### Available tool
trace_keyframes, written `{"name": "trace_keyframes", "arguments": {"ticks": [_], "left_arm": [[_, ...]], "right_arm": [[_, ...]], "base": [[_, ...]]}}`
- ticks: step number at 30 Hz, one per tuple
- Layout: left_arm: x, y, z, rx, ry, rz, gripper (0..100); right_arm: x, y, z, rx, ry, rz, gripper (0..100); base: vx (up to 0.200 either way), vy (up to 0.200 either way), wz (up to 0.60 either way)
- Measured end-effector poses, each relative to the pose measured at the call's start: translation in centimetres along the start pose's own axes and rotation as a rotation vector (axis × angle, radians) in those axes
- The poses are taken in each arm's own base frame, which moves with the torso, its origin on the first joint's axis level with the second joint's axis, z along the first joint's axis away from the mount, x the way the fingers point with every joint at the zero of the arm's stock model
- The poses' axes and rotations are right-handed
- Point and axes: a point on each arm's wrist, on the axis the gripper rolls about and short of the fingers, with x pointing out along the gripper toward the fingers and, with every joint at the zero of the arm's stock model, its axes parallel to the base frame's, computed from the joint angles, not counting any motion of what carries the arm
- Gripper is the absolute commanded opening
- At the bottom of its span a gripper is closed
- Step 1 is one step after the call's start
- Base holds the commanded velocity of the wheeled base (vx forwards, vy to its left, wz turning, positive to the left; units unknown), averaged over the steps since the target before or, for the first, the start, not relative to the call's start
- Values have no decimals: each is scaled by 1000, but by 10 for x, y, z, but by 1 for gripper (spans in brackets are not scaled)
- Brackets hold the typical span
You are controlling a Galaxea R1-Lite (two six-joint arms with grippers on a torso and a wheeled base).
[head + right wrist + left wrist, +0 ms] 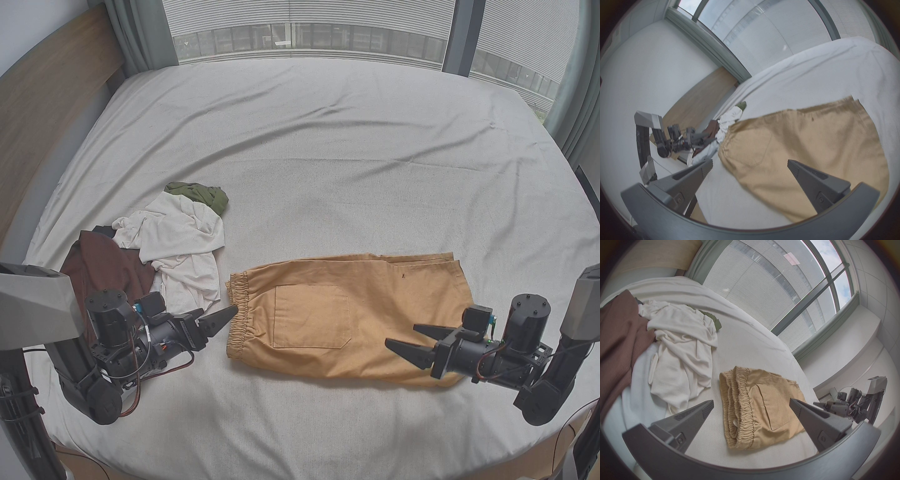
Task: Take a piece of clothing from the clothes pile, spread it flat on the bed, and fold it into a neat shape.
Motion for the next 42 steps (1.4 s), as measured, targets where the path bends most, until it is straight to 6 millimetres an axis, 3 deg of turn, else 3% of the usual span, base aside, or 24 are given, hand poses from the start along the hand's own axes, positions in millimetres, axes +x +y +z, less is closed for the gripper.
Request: {"name": "trace_keyframes", "arguments": {"ticks": [7,25,42], "left_arm": [[11,3,-19,-67,60,13,100],[37,9,-52,-169,128,48,100],[66,3,-37,-453,46,-17,100]], "right_arm": [[15,-2,18,-11,-58,17,100],[10,-1,31,-28,-107,17,100],[7,-2,35,-32,-123,9,100]], "base": [[0,0,0],[0,0,0],[0,0,0]]}}
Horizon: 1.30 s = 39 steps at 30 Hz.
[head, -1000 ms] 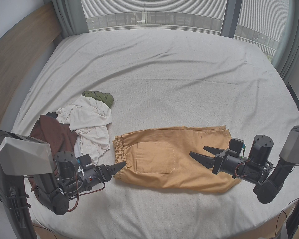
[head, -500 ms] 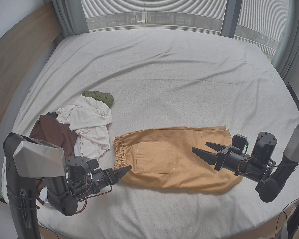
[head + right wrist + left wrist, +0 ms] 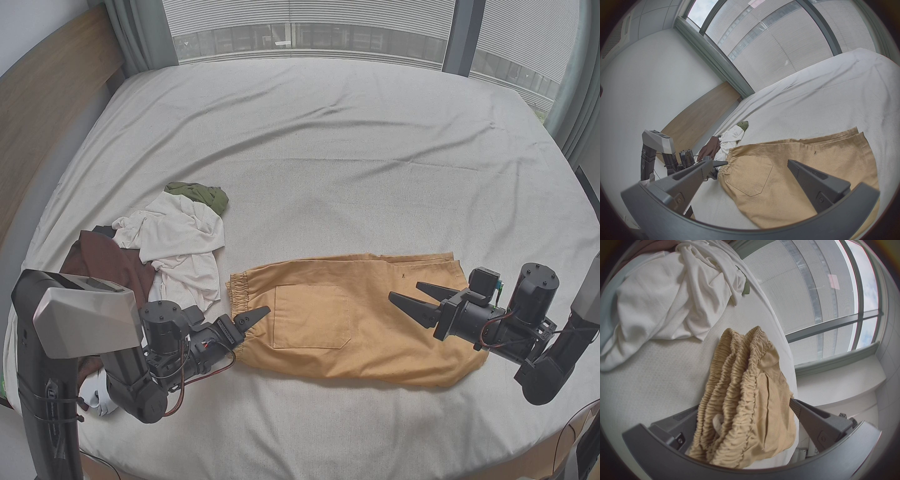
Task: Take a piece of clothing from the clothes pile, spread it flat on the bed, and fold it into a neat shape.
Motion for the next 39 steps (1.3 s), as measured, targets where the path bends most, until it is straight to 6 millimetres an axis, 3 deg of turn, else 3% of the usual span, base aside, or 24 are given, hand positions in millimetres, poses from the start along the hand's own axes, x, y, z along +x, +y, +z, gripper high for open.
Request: {"name": "trace_keyframes", "arguments": {"ticks": [11,12,20,27,39], "left_arm": [[8,-4,2,-44,-12,-28,100],[8,-3,2,-44,-10,-27,0],[7,2,-3,-50,5,-6,0],[-6,-3,-1,-53,5,5,0],[-40,-12,25,-35,-68,17,0]], "right_arm": [[-1,0,2,-3,-5,0,100],[-1,0,2,-3,-6,0,100],[-1,0,1,-2,-5,-1,100],[-1,0,0,-1,0,-3,100],[-1,0,-1,1,4,-3,100]], "base": [[0,0,0],[0,0,0],[0,0,0],[0,0,0],[0,0,0]]}}
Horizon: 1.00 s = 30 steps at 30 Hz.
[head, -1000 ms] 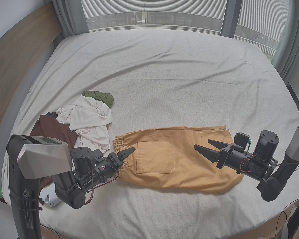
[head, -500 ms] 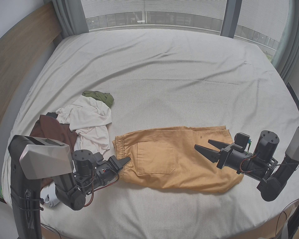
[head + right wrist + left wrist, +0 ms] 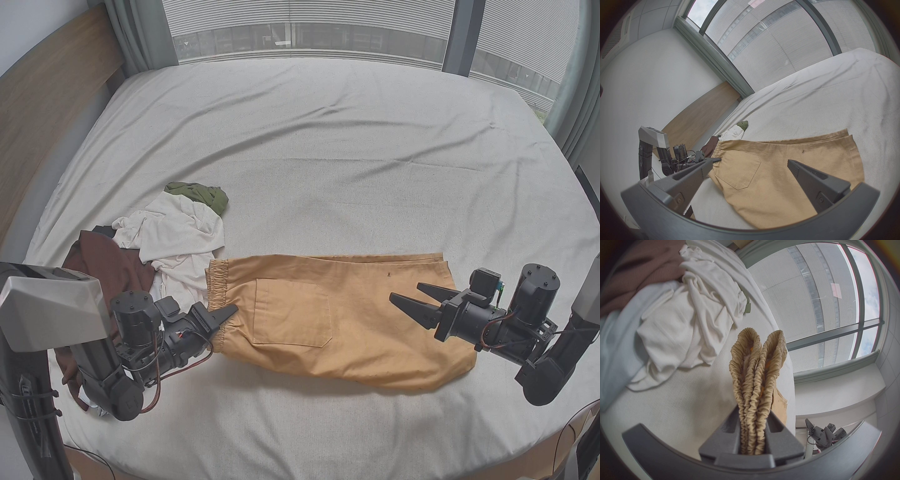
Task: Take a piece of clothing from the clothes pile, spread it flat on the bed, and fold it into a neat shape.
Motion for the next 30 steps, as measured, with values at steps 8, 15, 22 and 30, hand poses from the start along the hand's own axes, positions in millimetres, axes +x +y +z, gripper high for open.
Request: {"name": "trace_keyframes", "arguments": {"ticks": [8,15,22,30], "left_arm": [[-16,6,15,36,-44,33,0],[-31,9,24,29,-48,34,0],[-41,0,27,44,-44,4,0],[-39,-32,9,120,34,-111,0]], "right_arm": [[0,0,-1,1,3,0,100],[1,1,-2,3,8,5,100],[2,2,-6,5,17,9,100],[5,2,-8,3,13,17,100]], "base": [[0,0,0],[0,0,0],[0,0,0],[0,0,0]]}}
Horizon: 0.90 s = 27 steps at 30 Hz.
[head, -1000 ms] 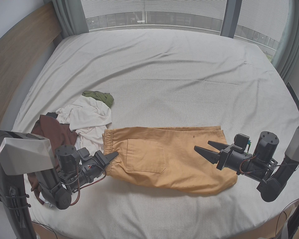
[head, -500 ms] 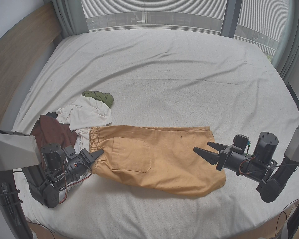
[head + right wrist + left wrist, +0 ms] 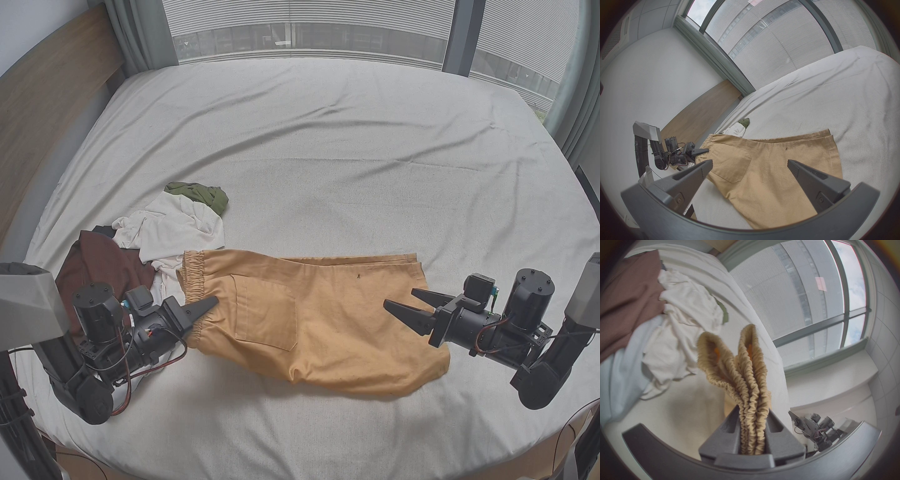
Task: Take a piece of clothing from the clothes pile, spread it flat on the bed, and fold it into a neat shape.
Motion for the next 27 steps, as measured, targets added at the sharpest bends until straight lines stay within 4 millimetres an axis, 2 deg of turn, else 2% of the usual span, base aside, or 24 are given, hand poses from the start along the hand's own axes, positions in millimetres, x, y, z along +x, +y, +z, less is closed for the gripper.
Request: {"name": "trace_keyframes", "arguments": {"ticks": [4,9,16,27], "left_arm": [[9,-22,-13,55,46,-80,0],[20,-38,-20,98,67,-150,0],[30,-46,-24,194,75,-199,0],[49,-64,-38,221,115,-293,0]], "right_arm": [[0,2,-1,-5,0,8,100],[5,12,-4,-18,11,48,100],[11,13,4,-36,-21,75,100],[11,6,11,-42,-47,58,100]], "base": [[0,0,0],[0,0,0],[0,0,0],[0,0,0]]}}
